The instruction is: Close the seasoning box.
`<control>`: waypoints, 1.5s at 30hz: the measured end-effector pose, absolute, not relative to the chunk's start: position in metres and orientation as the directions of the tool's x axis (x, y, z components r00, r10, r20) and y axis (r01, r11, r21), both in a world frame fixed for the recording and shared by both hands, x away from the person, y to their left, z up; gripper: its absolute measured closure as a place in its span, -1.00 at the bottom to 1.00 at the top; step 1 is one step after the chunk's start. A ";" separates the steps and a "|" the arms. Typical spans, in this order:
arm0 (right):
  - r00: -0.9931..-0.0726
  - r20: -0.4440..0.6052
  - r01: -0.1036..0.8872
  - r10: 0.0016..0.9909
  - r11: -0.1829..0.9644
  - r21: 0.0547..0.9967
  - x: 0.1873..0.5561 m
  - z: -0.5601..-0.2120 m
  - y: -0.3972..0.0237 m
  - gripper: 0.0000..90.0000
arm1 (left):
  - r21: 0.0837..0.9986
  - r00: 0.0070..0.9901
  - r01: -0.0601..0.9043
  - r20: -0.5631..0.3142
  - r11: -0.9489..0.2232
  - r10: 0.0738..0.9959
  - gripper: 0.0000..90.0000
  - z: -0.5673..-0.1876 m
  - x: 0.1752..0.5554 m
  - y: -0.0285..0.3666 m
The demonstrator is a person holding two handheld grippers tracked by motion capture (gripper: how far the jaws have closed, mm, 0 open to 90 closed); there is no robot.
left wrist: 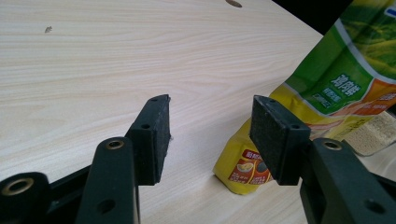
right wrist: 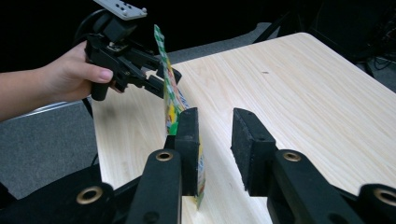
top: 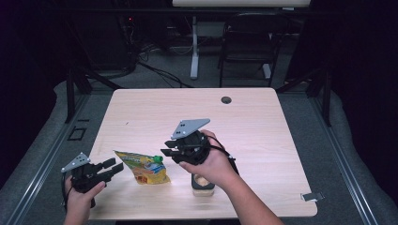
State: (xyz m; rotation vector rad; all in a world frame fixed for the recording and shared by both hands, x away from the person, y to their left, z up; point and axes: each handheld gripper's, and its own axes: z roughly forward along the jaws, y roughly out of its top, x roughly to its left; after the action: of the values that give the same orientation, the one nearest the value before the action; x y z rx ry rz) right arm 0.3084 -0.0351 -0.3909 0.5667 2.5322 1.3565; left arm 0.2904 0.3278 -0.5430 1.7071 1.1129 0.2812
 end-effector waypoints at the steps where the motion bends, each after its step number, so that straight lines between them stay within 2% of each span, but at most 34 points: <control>1: -0.902 -0.005 0.235 0.431 0.501 0.833 0.309 -0.391 -0.036 0.58 | 0.841 0.545 0.540 -0.316 -0.037 0.776 0.09 -0.542 0.290 0.328; 10: -0.885 -0.001 0.257 0.465 0.491 0.833 0.310 -0.391 -0.051 0.54 | 0.850 0.550 0.526 -0.321 -0.022 0.771 0.22 -0.527 0.284 0.328; 17: -0.874 0.003 0.269 0.486 0.480 0.835 0.307 -0.394 -0.067 0.49 | 0.870 0.577 0.489 -0.261 -0.071 0.774 0.30 -0.505 0.275 0.323; 26: -0.856 0.012 0.283 0.516 0.450 0.847 0.303 -0.395 -0.086 0.41 | 0.882 0.647 0.461 -0.259 -0.097 0.717 0.48 -0.478 0.260 0.323; 30: -0.851 0.015 0.291 0.525 0.448 0.845 0.303 -0.397 -0.089 0.39 | 0.884 0.677 0.458 -0.273 -0.100 0.683 0.58 -0.475 0.258 0.324; 37: -0.844 0.012 0.299 0.537 0.452 0.840 0.303 -0.403 -0.093 0.40 | 0.884 0.680 0.454 -0.263 -0.110 0.684 0.78 -0.477 0.258 0.319; 45: -0.840 0.013 0.303 0.542 0.449 0.840 0.303 -0.409 -0.095 0.44 | 0.891 0.692 0.426 -0.211 -0.156 0.690 0.91 -0.470 0.253 0.310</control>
State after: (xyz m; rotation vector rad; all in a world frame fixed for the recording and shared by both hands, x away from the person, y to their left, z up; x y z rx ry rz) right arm 0.3027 -0.0946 -0.4090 0.7294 2.4452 1.3394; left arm 0.2529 0.3099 -0.4695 1.7883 0.8874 0.2951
